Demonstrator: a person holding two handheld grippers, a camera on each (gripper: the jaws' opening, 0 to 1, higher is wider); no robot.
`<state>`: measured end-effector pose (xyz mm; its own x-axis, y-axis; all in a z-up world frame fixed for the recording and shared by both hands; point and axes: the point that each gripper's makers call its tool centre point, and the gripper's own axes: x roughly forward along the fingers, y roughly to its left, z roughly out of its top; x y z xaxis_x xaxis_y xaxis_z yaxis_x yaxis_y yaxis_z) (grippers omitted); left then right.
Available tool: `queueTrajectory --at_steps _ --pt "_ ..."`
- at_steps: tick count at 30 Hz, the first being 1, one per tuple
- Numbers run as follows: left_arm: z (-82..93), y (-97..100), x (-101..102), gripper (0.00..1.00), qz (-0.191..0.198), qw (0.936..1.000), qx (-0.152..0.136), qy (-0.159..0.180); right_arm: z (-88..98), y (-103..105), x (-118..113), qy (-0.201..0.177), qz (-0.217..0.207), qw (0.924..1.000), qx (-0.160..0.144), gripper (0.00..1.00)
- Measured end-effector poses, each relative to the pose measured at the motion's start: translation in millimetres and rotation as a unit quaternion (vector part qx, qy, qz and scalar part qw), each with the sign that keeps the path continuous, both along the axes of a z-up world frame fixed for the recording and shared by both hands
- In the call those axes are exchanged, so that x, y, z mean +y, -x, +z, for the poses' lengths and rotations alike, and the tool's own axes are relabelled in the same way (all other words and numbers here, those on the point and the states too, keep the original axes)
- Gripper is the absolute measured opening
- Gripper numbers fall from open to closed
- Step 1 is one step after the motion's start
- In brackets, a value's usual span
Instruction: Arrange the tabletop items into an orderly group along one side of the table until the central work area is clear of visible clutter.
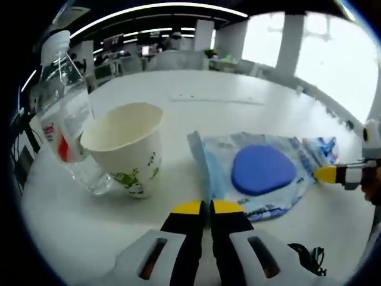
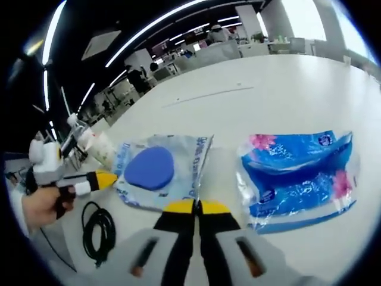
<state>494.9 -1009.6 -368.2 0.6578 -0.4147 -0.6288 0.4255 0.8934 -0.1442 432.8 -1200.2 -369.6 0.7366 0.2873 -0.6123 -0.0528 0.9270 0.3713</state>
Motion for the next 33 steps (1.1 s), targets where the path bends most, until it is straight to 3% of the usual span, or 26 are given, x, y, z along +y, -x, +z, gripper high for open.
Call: queueTrajectory --at_steps 3,7,9,10,12,13,15,18,19,20,21,23,33 --pt "0.4 -0.4 2 0.0 0.02 0.9993 0.013 0.031 -0.2 -1 0 0.004 0.001 1.0 -0.001 0.0" --pt "3.1 0.5 3 0.06 0.028 0.999 0.021 0.029 4.4 0 -2 -0.015 -0.016 0.9997 -0.008 0.05" --pt "5.0 7.8 5 0.12 0.063 0.9951 0.058 0.051 10.8 5 -4 -0.012 -0.019 0.9997 -0.007 0.15" --pt "9.6 11.3 4 0.16 0.085 0.9907 0.072 0.078 22.7 3 -7 -0.006 -0.023 0.999 -0.038 0.19" --pt "22.0 10.7 3 0.26 0.086 0.9894 0.047 0.107 34.9 13 -2 -0.021 -0.018 0.9985 -0.048 0.23" --pt "22.8 13.4 5 0.28 0.083 0.9899 0.045 0.105 38.8 16 0 -0.024 -0.015 0.9982 -0.052 0.25" --pt "29.2 21.6 7 0.38 0.075 0.9912 0.039 0.102 51.0 26 4 -0.017 0.002 0.997 -0.076 0.36" --pt "43.2 29.3 15 0.65 0.056 0.995 0.011 0.082 63.5 41 4 -0.009 0.01 0.9952 -0.097 0.7" --pt "46.7 33.6 19 0.72 0.057 0.9955 0.008 0.076 66.2 46 2 -0.006 0.011 0.995 -0.099 0.73" --pt "49.4 36.7 22 0.8 0.057 0.9957 0.01 0.072 68.2 51 1 -0.003 0.015 0.9949 -0.1 0.73" --pt "48.1 44.1 27 0.83 0.054 0.9962 0.029 0.061 69.7 58 -1 -0.004 0.016 0.9953 -0.096 0.73" --pt "48.0 54.8 32 0.84 0.061 0.9941 0.062 0.064 72.5 67 -4 -0.011 0.011 0.9955 -0.093 0.74" --pt "78.7 65.7 53 0.81 0.067 0.9955 0.026 0.062 90.9 73 -11 -0.028 -0.013 0.9942 -0.104 0.71"
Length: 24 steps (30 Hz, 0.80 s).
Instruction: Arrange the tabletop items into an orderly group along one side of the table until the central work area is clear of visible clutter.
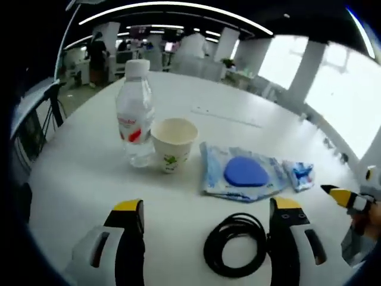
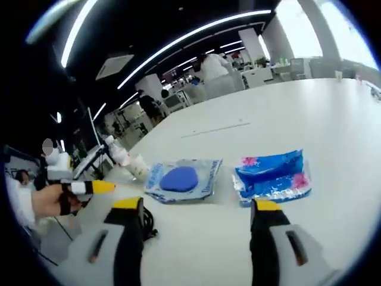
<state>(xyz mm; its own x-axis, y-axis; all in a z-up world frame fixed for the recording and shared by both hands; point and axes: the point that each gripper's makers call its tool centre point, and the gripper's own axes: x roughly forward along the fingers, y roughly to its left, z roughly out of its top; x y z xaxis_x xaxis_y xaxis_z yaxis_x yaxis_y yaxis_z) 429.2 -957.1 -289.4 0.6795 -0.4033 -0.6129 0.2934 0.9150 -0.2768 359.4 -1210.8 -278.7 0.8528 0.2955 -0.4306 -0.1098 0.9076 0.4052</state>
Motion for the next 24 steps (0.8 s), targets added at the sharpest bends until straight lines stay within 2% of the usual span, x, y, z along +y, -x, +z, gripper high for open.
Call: queueTrajectory --at_steps 3,10,24 --pt "0.8 5.6 2 0.76 -0.005 1.0 0.004 0.001 4.3 2 4 -0.003 0.003 1.0 -0.004 0.69" --pt "2.9 14.1 7 0.75 -0.003 1.0 0.003 0.0 2.0 14 9 -0.004 0.006 1.0 0.004 0.67" --pt "3.5 11.1 4 0.72 -0.015 0.9999 0.003 -0.004 -2.1 20 8 -0.003 -0.001 0.9998 0.02 0.62"
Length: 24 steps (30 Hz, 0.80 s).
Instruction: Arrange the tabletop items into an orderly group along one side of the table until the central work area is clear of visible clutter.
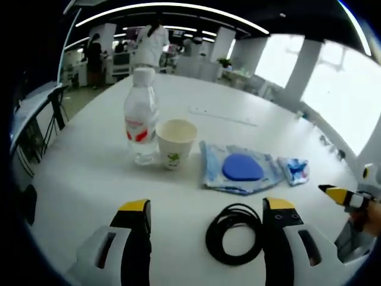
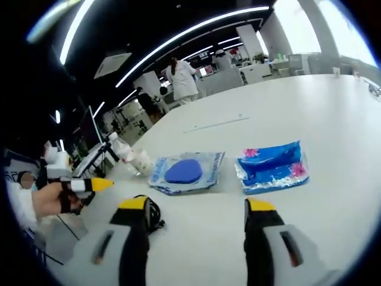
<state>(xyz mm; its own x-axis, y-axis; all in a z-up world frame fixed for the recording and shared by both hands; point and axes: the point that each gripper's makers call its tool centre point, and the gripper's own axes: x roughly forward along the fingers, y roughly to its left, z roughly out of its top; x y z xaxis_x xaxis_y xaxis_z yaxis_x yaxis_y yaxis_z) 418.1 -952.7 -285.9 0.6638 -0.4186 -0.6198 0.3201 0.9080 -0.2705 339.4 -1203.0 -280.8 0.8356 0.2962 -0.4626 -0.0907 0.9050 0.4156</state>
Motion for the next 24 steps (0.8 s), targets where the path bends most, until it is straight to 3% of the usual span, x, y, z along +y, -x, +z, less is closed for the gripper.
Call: queueTrajectory --at_steps 8,13,24 --pt "0.8 -3.4 -2 0.71 -0.004 1.0 -0.001 -0.003 -0.9 -8 4 -0.001 0.003 1.0 0.004 0.61" --pt "-9.5 3.7 -2 0.69 -0.014 0.9997 0.011 -0.018 -4.1 -9 13 -0.003 0.014 0.9998 0.016 0.59" --pt "-35.5 26.5 -5 0.66 -0.039 0.9977 0.033 -0.045 -24.2 -8 58 -0.003 0.073 0.9967 0.037 0.58"
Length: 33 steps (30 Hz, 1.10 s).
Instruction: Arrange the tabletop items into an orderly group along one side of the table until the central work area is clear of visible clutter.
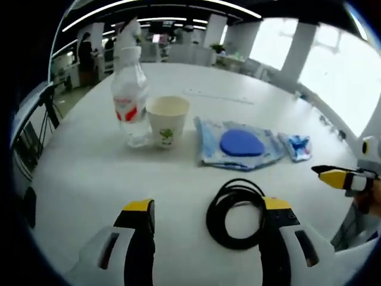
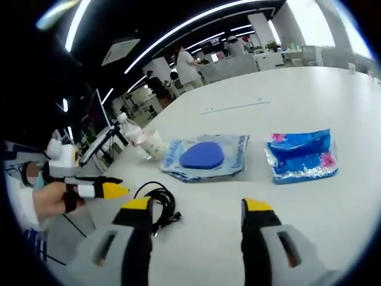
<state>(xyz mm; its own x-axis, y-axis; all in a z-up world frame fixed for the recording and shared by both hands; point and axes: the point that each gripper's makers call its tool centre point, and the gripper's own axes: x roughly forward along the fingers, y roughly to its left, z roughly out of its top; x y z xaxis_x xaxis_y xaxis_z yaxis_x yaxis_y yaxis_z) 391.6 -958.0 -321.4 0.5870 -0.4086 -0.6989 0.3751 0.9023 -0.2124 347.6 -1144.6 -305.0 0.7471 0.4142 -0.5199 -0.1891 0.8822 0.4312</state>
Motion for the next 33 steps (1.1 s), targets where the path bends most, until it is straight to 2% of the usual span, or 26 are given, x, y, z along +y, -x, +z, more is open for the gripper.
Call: queueTrajectory --at_steps 8,10,11,17,23,28,33 --pt "-14.4 5.1 -1 0.63 -0.005 0.9999 0.011 -0.009 -9.3 -5 35 -0.005 0.035 0.9993 0.009 0.56" --pt "-12.5 0.5 -2 0.6 -0.013 0.9997 -0.015 -0.016 -12.4 -4 40 -0.007 0.039 0.9991 0.014 0.54" --pt "-13.7 1.1 -2 0.58 -0.014 0.9996 -0.014 -0.018 -15.9 -3 42 -0.01 0.041 0.9989 0.021 0.53" --pt "-21.6 1.6 -5 0.57 -0.024 0.9994 -0.012 -0.021 -27.3 7 53 -0.021 0.03 0.9976 0.058 0.49" --pt "-27.8 0.5 -11 0.52 -0.037 0.9989 -0.015 -0.024 -37.0 18 69 -0.061 0.013 0.9933 0.097 0.44" --pt "-30.4 -0.2 -16 0.44 -0.034 0.9993 -0.015 -0.01 -45.1 22 77 -0.066 0.008 0.9912 0.115 0.39" --pt "-33.7 0.7 -17 0.33 -0.038 0.9991 -0.014 -0.015 -50.5 19 79 -0.075 -0.004 0.9885 0.131 0.34"
